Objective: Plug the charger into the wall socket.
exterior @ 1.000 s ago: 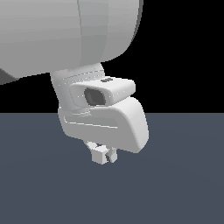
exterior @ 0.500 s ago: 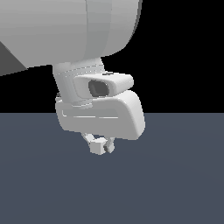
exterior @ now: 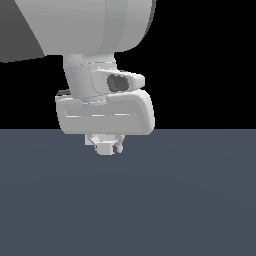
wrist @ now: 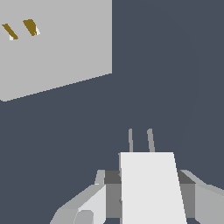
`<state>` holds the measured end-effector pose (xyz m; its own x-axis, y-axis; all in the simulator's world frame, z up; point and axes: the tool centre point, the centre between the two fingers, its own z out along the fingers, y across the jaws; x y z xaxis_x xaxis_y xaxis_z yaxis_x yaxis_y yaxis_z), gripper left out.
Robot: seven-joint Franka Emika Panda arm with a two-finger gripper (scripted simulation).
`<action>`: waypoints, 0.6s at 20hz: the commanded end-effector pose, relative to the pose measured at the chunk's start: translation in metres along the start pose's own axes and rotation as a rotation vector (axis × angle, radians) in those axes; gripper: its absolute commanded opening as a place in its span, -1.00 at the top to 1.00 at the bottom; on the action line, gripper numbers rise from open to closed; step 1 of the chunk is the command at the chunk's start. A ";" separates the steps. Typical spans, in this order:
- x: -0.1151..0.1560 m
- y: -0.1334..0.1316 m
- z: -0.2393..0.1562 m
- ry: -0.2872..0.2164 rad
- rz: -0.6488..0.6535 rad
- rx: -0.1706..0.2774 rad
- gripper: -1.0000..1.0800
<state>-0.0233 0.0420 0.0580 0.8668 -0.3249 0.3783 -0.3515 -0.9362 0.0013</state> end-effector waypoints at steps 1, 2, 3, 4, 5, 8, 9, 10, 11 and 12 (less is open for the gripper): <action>0.008 -0.008 -0.007 0.002 -0.060 0.024 1.00; 0.010 -0.012 -0.010 0.002 -0.084 0.034 1.00; 0.013 -0.015 -0.012 0.002 -0.108 0.043 1.00; 0.015 -0.018 -0.015 0.002 -0.129 0.052 1.00; 0.017 -0.021 -0.017 0.001 -0.149 0.060 1.00; 0.022 -0.029 -0.023 0.000 -0.200 0.081 1.00; 0.023 -0.031 -0.025 0.000 -0.215 0.087 1.00; 0.024 -0.034 -0.026 -0.001 -0.228 0.093 1.00; 0.025 -0.035 -0.028 -0.001 -0.240 0.098 1.00; 0.025 -0.037 -0.029 -0.002 -0.251 0.102 1.00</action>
<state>0.0001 0.0695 0.0918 0.9207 -0.1018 0.3769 -0.1103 -0.9939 0.0011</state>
